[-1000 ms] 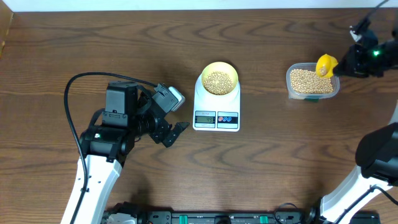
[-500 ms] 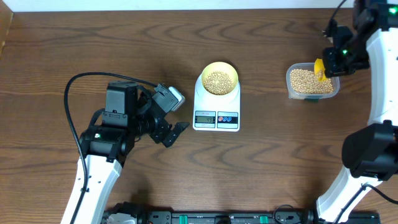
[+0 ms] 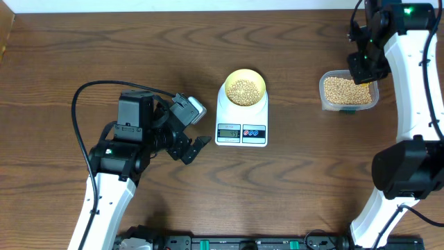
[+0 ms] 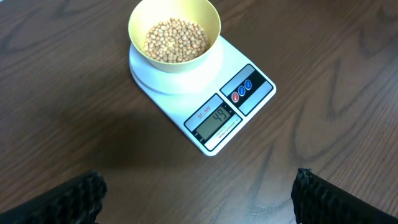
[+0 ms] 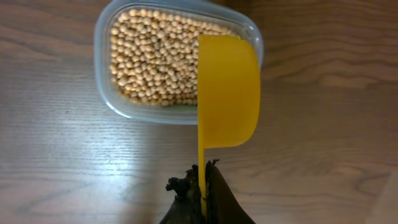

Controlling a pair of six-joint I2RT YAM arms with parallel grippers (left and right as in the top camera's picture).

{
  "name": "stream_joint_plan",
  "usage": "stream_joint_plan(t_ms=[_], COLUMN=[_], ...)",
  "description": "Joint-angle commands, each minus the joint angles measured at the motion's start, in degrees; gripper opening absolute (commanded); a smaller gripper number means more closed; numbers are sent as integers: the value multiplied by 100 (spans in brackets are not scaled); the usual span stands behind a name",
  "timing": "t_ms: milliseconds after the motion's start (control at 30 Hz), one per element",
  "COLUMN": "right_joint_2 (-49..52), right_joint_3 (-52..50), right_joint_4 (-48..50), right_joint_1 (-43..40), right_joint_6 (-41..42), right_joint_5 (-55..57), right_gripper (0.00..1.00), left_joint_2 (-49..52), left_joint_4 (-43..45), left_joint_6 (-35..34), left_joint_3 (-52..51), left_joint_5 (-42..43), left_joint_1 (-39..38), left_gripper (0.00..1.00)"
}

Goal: Scoop item into bowl and weigh 50g on scale
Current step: 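Lift the empty scoop up from the tub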

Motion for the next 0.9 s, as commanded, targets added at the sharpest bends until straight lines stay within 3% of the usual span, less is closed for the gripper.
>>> stream_joint_plan(t_ms=[0, 133, 267, 500, 867], right_joint_2=[31, 31, 31, 31, 33], right_joint_3=[28, 28, 28, 28, 28], right_joint_4=[55, 127, 457, 1082, 2140], right_joint_1=[153, 179, 188, 400, 1200], right_joint_6=[173, 195, 273, 391, 448], right_joint_5=[291, -546, -2124, -3333, -3709], right_gripper=[1, 1, 1, 1, 1], left_joint_2=[0, 0, 0, 0, 0], left_joint_4=[-17, -15, -17, -17, -15], left_joint_6=[76, 79, 79, 76, 76], left_joint_3=[-9, -9, -9, -9, -9], left_joint_5=[50, 50, 50, 50, 50], left_joint_1=[26, 26, 26, 26, 26], left_gripper=[98, 98, 98, 97, 98])
